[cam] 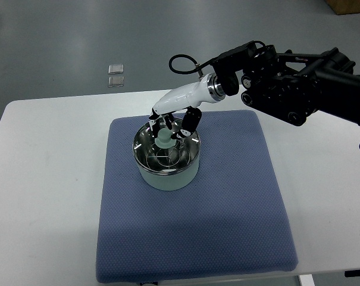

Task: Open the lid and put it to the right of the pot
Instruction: 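Close the right hand's fingers around the green lid knob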

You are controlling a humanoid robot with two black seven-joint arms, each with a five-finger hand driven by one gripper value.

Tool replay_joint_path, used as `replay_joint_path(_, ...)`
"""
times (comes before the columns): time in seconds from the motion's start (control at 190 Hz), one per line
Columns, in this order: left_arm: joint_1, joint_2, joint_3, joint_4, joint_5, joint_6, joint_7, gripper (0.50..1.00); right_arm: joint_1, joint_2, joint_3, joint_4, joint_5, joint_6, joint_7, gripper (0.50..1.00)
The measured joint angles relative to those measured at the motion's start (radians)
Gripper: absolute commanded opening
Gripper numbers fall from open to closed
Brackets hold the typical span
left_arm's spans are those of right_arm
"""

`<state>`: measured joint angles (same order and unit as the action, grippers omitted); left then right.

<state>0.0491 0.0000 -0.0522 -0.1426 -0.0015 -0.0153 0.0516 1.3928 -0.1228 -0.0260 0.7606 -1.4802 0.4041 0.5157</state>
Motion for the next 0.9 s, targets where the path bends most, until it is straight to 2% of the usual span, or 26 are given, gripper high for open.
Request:
replay_joint_path(0.253,0.0,0.0,0.0,0.001,0.0,0.0,0.0,1.0,-0.002,-0.002,0.0,0.0,0.0,-0.001,0.025,0.5)
replay_joint_path(0.902,0.0,0.0,0.0,0.002,0.0,0.0,0.0,1.0,-0.003,-0.013,0.015,-0.003,0.019,0.005,0.036,0.5)
